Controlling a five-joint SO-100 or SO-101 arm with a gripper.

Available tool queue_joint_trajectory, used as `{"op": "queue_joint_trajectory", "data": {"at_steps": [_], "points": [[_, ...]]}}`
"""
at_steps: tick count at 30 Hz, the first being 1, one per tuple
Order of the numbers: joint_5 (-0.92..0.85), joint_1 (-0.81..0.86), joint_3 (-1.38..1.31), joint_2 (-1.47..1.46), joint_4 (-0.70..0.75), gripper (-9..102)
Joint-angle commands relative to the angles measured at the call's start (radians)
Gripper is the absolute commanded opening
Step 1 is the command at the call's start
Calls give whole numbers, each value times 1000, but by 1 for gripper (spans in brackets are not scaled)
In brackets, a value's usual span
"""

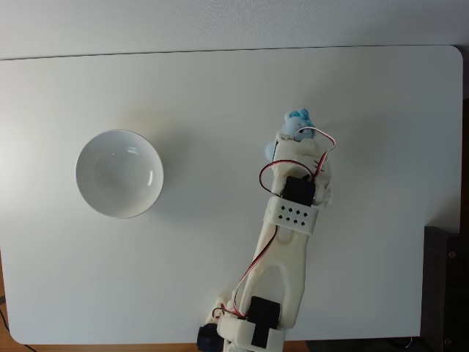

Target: Grasp a skyblue doll and put it into the bowl.

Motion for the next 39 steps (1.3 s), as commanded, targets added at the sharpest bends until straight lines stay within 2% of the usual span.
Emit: {"op": "queue_joint_trajectory", "data": {"at_steps": [1,15,23,39], "points": [[-43,-5,-20,126,5,0],[-55,-63,-20,466,6,0],[-55,-212,-26,607,5,0],[-55,-549,-141,621,-9,0]]}}
